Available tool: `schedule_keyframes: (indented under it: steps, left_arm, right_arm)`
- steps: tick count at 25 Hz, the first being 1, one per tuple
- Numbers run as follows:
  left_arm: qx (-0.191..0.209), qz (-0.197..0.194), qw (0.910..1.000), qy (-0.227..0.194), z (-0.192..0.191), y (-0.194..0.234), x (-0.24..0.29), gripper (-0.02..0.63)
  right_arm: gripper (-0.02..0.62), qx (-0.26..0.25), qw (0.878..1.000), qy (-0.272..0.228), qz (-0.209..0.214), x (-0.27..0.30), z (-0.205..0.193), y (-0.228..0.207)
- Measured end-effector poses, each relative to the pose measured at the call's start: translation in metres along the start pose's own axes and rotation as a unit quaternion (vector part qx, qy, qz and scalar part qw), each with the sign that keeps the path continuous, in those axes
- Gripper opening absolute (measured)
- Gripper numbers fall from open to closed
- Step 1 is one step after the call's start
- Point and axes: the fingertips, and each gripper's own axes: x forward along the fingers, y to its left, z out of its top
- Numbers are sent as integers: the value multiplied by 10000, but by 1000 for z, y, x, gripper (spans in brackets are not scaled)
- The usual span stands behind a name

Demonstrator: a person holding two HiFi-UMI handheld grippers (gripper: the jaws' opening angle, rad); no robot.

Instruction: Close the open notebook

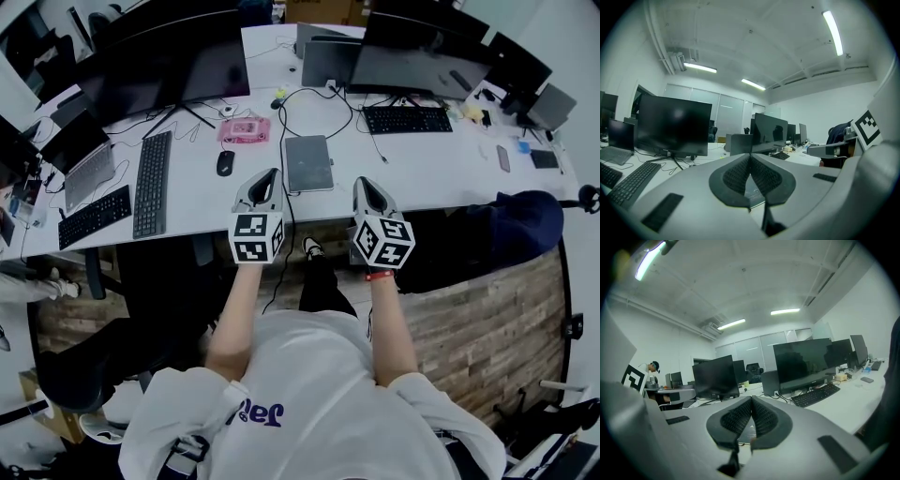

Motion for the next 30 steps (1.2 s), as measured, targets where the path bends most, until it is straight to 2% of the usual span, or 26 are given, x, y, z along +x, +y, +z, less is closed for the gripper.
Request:
schedule_keyframes:
  steps: [23, 30]
  left_arm:
    - [-217, 7, 9998, 31, -10, 18, 22, 18]
    - [-332, 126, 9991, 219, -25, 43, 52, 18]
  right_arm:
    - [12, -158, 9998, 139, 35, 29, -6, -6]
    - [12, -47, 9987, 511, 22, 74, -39, -22]
